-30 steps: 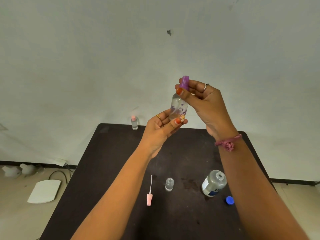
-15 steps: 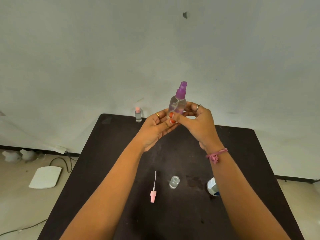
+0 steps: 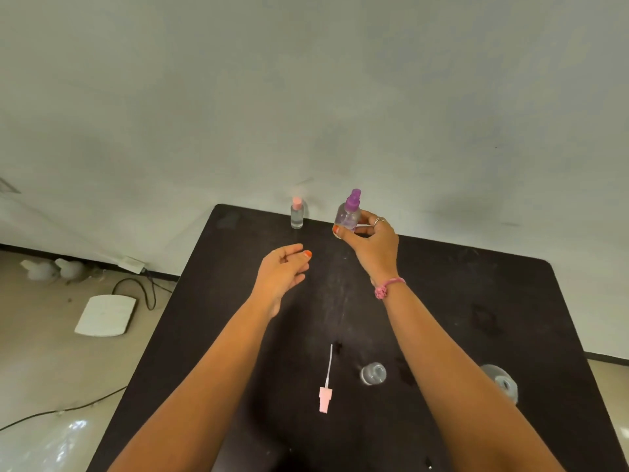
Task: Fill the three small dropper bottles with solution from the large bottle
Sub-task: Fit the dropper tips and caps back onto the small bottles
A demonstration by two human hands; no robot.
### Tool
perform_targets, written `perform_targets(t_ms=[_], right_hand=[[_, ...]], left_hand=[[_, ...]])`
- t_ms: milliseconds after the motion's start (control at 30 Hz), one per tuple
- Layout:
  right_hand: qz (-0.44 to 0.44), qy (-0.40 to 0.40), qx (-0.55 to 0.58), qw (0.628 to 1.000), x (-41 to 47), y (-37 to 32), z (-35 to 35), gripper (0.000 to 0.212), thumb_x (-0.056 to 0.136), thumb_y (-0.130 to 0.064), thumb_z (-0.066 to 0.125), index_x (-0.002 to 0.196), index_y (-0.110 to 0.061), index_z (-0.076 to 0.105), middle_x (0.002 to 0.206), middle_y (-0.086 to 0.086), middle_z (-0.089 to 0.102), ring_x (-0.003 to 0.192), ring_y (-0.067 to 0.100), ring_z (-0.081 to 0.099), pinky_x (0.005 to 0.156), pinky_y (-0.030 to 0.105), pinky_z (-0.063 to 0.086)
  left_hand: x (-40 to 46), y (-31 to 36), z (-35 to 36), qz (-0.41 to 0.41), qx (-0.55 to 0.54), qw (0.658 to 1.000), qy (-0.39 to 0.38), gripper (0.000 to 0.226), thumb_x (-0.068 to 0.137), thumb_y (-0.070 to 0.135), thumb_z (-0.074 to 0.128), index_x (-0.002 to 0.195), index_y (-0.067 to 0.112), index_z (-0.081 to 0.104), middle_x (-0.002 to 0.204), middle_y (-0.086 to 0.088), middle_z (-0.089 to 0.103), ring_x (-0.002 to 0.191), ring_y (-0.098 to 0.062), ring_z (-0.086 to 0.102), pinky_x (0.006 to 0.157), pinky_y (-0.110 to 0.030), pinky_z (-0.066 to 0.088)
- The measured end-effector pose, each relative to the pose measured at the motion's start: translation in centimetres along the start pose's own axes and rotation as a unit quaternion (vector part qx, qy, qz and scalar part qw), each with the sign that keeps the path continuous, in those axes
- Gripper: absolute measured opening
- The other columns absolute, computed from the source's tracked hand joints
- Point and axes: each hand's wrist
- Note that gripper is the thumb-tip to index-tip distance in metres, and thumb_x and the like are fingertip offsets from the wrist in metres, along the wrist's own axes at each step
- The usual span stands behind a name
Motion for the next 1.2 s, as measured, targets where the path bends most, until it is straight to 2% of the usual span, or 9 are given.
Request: perform_targets(t_ms=[367,633,1033,1200], right_hand=[[0.075,0.006,-0.022,0.997,4.4,6.9,8.1,0.043,0.072,-0.027,0.082,0.111,-0.018,0.065,0.107,0.0,0.065,0.091,0.009,0.062,0.074,0.01,0.046],[0.113,0.037,-0.008,0.993,7.9,9.4,12.1,0.043,0.072,-0.02,0.083,0.109,-0.018,0.062,0.107,0.002,0.066,0.095,0.015,0.064,0.088,0.028,0.052],[0.081,0.064,-0.042,0.994,9.6,10.2,13.7,0.039,0.073,-0.017,0.08,0.107,-0.016,0.061,0.106,0.002,0.064,0.094,0.015,0.062,0.088,0.032,0.053],[0.097,0.057,-0.058,0.992,9.4,10.0,13.5,0.053,0.072,-0.015,0.081,0.119,-0.012,0.056,0.116,0.005,0.057,0.101,0.016,0.059,0.09,0.027,0.05]], left_hand=[[4.6,-1.1,-3.4,-0.058,0.014,0.998,0.028,0.027,0.092,0.024,0.061,0.119,0.023,0.061,0.109,0.005,0.068,0.102,-0.01,0.064,0.092,-0.033,0.053],[7.3,-2.1,-5.6,-0.087,0.004,0.995,0.05,0.021,0.091,0.022,0.062,0.112,0.025,0.063,0.107,0.005,0.069,0.101,-0.012,0.064,0.092,-0.035,0.053],[9.1,-2.9,-6.3,-0.11,-0.009,0.993,0.049,0.022,0.09,0.02,0.062,0.112,0.025,0.065,0.107,0.004,0.07,0.102,-0.013,0.065,0.093,-0.037,0.052],[8.6,-3.1,-6.4,-0.111,-0.008,0.993,0.049,0.022,0.09,0.02,0.062,0.112,0.025,0.065,0.107,0.005,0.07,0.102,-0.013,0.065,0.093,-0.037,0.052]])
Point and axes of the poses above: each hand's wrist, its own x-axis towards the middle knuckle, its own z-axis out of the palm, y = z × x
